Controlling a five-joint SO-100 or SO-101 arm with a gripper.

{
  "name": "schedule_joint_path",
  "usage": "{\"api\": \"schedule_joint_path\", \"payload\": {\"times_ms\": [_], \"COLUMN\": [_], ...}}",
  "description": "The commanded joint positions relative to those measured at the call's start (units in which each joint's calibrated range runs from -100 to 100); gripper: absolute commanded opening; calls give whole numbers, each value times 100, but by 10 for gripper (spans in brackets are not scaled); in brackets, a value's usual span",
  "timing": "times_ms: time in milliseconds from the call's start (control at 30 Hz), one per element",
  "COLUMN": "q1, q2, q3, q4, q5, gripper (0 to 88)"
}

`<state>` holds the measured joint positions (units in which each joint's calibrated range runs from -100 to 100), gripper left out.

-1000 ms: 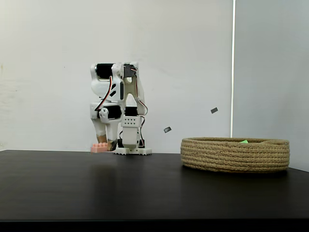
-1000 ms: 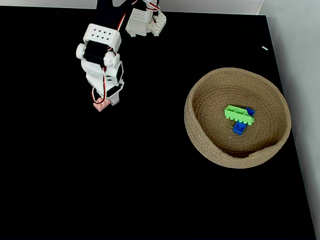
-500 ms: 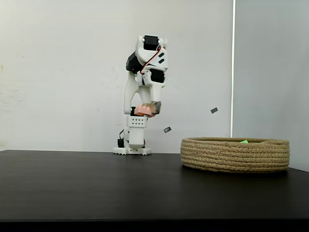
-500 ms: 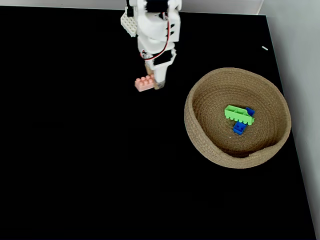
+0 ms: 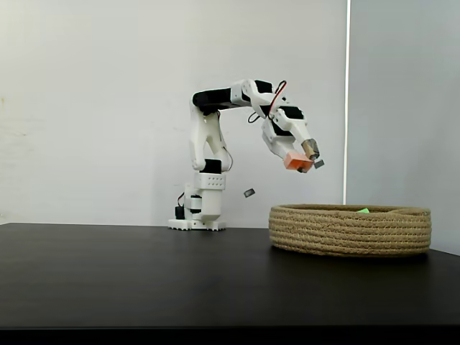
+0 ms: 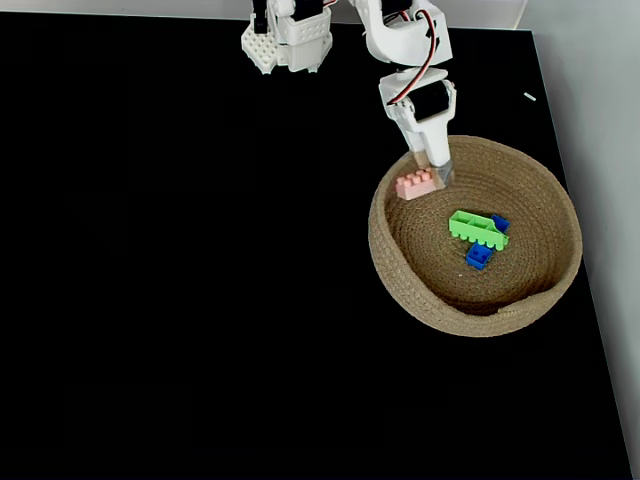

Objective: Place the lego blocks in the tray

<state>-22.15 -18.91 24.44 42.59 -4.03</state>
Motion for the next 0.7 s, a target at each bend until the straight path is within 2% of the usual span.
{"api": "schedule_joint_path", "payload": {"times_ms": [0, 100, 200, 300, 433, 567, 667], "q1": [-192, -258, -275, -250, -36, 533, 1094], "q2": [-594, -499, -198, 34, -129, -602, -1221], "q3": [406, 370, 160, 5, 51, 397, 1109], "q4": [-906, -965, -965, -965, -906, -898, -923], "q5": [44, -107, -415, -645, -801, -547, -117], "gripper": [120, 159, 237, 254, 228, 159, 89]}}
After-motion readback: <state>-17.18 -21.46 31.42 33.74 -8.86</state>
